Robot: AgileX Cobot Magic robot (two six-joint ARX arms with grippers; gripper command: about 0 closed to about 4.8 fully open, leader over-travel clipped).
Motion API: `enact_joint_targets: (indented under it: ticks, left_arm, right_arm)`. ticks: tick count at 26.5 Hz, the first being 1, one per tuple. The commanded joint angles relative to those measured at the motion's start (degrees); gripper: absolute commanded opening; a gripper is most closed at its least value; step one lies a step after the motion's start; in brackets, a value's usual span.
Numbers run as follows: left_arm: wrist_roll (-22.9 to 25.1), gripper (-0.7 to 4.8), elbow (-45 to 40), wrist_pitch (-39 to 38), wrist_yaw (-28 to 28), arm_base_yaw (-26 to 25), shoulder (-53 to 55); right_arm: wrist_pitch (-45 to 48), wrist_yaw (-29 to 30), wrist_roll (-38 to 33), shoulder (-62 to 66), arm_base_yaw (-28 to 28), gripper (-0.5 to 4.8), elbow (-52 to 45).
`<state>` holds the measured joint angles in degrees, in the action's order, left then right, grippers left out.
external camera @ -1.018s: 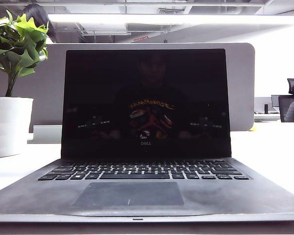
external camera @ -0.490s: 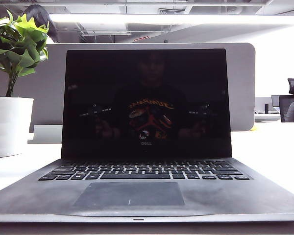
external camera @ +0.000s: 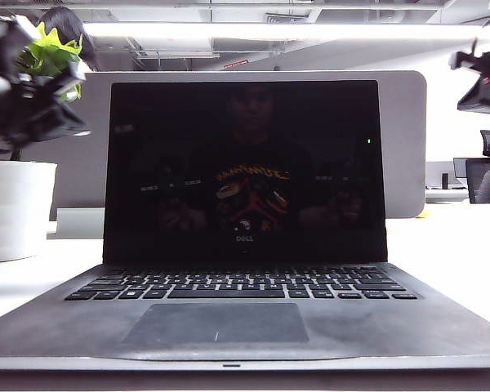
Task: Close the laptop lid.
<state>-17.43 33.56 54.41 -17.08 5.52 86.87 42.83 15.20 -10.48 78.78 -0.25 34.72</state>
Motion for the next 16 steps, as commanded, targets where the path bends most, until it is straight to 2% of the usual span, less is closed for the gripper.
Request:
enact_joint_targets:
  ticks: [1, 5, 8, 16]
  left_arm:
    - [0.55, -0.05, 2.62, 1.38, -0.09, -0.13, 2.01]
    - [1.01, -0.05, 4.07, 1.01, -0.98, -0.26, 3.30]
    - [0.96, -0.05, 4.33, -0.04, -5.95, -0.26, 3.30]
    - [0.98, -0.05, 4.35, -1.60, -13.97, -0.26, 3.30]
  right_arm:
    - [1.77, 6.47, -0.04, 4.63, 0.09, -0.01, 4.04]
    - [1.01, 16.59, -0.02, 9.73, 0.90, -0.01, 8.24]
    - [-0.61, 22.08, 0.22, 11.06, 0.81, -0.01, 9.79]
    - [-0.98, 31.98, 0.42, 11.30, 0.83, -0.01, 12.39]
